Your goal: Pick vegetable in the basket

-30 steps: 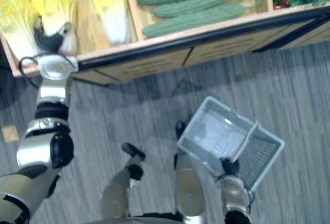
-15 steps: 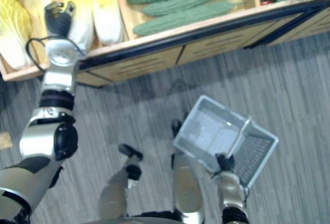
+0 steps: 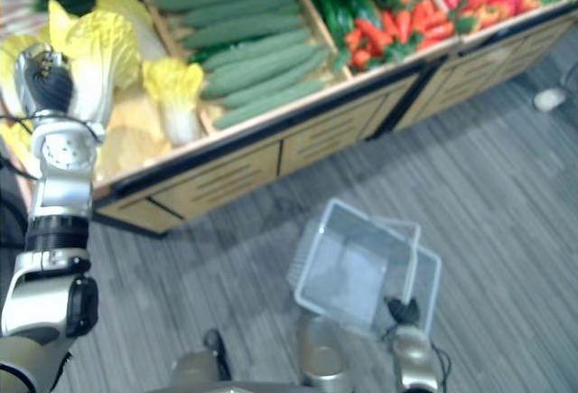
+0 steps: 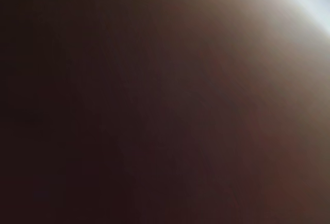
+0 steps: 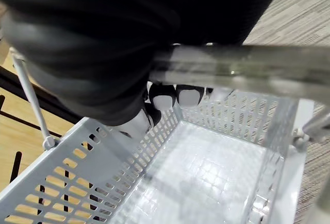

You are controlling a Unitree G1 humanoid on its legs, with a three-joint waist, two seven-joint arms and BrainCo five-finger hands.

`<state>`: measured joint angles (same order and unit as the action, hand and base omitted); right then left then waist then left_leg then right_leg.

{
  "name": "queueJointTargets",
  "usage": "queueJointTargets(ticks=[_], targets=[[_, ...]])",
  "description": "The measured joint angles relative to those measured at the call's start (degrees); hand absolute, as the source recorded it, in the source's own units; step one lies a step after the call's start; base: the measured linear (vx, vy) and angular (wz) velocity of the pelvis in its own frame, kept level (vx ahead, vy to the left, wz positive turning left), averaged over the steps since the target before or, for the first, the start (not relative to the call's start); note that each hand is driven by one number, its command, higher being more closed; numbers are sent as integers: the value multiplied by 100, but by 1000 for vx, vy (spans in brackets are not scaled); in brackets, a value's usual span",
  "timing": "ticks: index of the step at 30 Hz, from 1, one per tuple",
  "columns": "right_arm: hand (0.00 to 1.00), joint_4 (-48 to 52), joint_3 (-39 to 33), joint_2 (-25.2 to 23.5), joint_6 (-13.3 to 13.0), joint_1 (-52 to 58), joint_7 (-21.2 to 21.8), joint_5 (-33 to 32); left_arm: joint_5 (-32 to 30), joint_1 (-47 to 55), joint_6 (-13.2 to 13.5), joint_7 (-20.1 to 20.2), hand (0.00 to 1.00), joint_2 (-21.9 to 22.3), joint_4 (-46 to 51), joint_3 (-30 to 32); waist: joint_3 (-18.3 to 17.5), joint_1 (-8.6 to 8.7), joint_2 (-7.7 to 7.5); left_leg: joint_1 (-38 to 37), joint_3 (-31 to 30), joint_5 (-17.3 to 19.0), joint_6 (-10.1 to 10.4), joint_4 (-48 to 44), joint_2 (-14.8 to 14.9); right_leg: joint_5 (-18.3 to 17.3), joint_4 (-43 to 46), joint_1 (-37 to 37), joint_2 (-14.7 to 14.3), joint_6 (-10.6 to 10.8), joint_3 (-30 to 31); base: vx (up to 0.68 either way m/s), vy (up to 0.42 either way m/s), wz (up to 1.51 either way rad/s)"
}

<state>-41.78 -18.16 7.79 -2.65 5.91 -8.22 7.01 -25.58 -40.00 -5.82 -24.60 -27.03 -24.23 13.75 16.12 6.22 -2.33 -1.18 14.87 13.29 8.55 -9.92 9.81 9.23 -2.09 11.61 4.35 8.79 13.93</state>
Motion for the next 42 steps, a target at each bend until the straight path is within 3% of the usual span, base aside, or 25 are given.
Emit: queueJointTargets(ticks=[6,7,9,10,11,13,14,15,16,17,18,19,20,21,22,25,27,29,32,33,36,37,39,40,42], targets=[[100,-77,-432,-230,101,296,-100,149,-470,655,-90,-16,100,49,1281,-395,-340,102,-48,-40,-299,-66,-97,5,-182,34,105,-154,251,-38,-618,8,41,27],[100,-50,-396,-247,97,285,-125,146,-520,970,-76,3,100,245,1595,-449,-357,100,-8,-85,-236,-66,-99,-21,-146,198,135,-146,217,-256,-1083,-16,-18,-45],[100,86,-310,-287,87,146,-114,154,-713,1495,-55,60,100,602,1965,-424,-382,30,41,-206,213,-125,-195,48,-34,871,-330,-213,39,-1155,-1738,-58,-27,-110],[100,210,-156,-292,87,-26,-116,160,-728,1788,-33,128,100,850,2109,-375,-390,-139,100,-385,737,-167,-252,267,94,44,439,11,99,-1473,-2848,-75,-15,-173],[100,299,-73,-291,99,-155,-119,168,-727,2196,-36,179,100,1149,2226,-386,-390,-178,103,-622,1178,-183,-241,326,54,-823,1584,185,491,-1464,-4067,-81,-14,-172],[100,451,227,-281,140,-250,-115,202,-726,2880,-23,270,100,1553,2499,-454,-445,-187,30,-969,1766,-146,-237,291,-74,-1211,2235,112,903,-1505,-5249,-54,33,-165],[100,607,546,-254,146,-263,-108,231,-726,3207,60,298,100,1774,2680,-451,-479,-198,63,-1023,2126,-90,-227,229,-87,-1087,2048,130,704,-1588,-5394,-43,17,-174],[100,697,723,-248,147,-314,-102,305,-726,3293,120,320,100,1836,2715,-464,-486,-196,93,-1008,2307,-56,-251,253,-61,-919,1795,157,496,-1564,-5277,-105,-23,-196],[100,858,1039,-259,143,-426,-66,450,-727,3349,216,376,100,1832,2722,-541,-531,-262,118,-1021,2701,74,-302,373,-21,-653,1160,216,20,-1242,-4941,-176,-85,-227],[100,986,1208,-260,135,-541,1,621,-728,3374,330,476,100,1909,2677,-630,-582,-451,274,-997,3074,86,-325,478,151,-1287,1324,368,-98,-1331,-5148,-194,-108,-222],[100,1050,1224,-252,119,-577,12,669,-729,3376,353,508,100,1997,2652,-693,-571,-445,315,-1004,3184,91,-322,453,177,-1484,2014,514,62,-1553,-5118,-47,-126,-149],[100,1127,1250,-211,126,-563,10,680,-728,3419,414,576,100,2198,2618,-855,-596,-246,274,-1071,3208,72,-187,332,44,-1927,2790,439,450,-1443,-4857,85,-159,-94],[100,1159,1447,-117,204,-638,42,765,-730,3489,546,600,100,2432,2489,-981,-591,-198,291,-1007,3048,46,-101,-160,193,-1964,2631,376,179,-1494,-4451,116,-129,-93],[100,1212,1607,-107,244,-642,84,794,-729,3534,577,641,100,2501,2358,-1019,-594,-236,297,-835,2848,60,-235,-689,372,-1839,2381,290,25,-1518,-4234,108,-213,-169],[100,1434,1889,-141,290,-576,124,826,-728,3660,578,717,100,2582,2108,-1106,-604,-403,288,-482,2092,150,-695,-1663,510,-1531,1808,56,-306,-1547,-3773,82,-140,-175],[100,1584,2332,-105,268,-632,139,868,-721,3899,645,736,100,2711,1718,-1323,-605,-539,359,384,155,615,-382,-2457,-24,-1409,896,-424,-634,-1550,-3163,137,-58,-222],[100,1809,2366,-156,270,-610,139,865,-711,3922,663,740,100,2706,1479,-1563,-599,-587,354,766,-173,619,-359,-2156,-74,-1234,696,-656,-650,-1432,-3084,104,38,-167],[100,2003,2383,-148,266,-556,138,846,-698,3917,690,752,100,2711,1333,-1726,-601,-589,360,961,-164,463,-361,-1649,-32,-1230,671,-751,-679,-1431,-2885,113,77,-123],[100,2597,2526,65,232,-296,134,764,-696,3940,783,779,100,2764,1204,-2127,-664,-580,463,1248,13,-584,-462,-544,2,-1228,528,-977,-831,-1395,-2588,138,102,-72],[100,2714,2540,82,226,-202,147,765,-696,3947,783,811,100,2783,1196,-2209,-693,-584,509,1266,-3,-724,-547,-529,6,-1262,526,-1022,-880,-1363,-2572,253,210,-62],[100,3197,2629,-115,222,209,257,771,-698,3953,829,998,100,2764,858,-2599,-762,-667,238,975,154,-640,-757,-488,-205,-1947,1284,-976,-497,-1069,-2707,264,193,-23],[100,3246,2721,-205,222,226,281,773,-697,3994,827,1057,100,2762,669,-2760,-764,-663,80,737,198,-568,-782,-250,-382,-2202,2129,-743,-162,-826,-2745,284,151,-5],[100,3277,2905,-283,223,204,378,769,-696,4005,779,1209,100,2760,301,-2938,-753,-621,-36,315,194,-563,-873,143,-720,-2179,4140,62,433,-587,-2761,285,155,12],[100,3281,3032,-330,224,207,395,716,-695,4014,761,1244,100,2684,119,-3096,-750,-592,-62,40,152,-594,-916,271,-837,-2118,4972,402,660,-527,-2740,309,127,46],[100,3446,3229,-410,217,206,420,545,-695,3941,753,1239,100,2628,-74,-3193,-759,-559,-53,-129,-60,-519,-917,340,-830,-2225,4618,543,684,-689,-2776,338,59,60]])
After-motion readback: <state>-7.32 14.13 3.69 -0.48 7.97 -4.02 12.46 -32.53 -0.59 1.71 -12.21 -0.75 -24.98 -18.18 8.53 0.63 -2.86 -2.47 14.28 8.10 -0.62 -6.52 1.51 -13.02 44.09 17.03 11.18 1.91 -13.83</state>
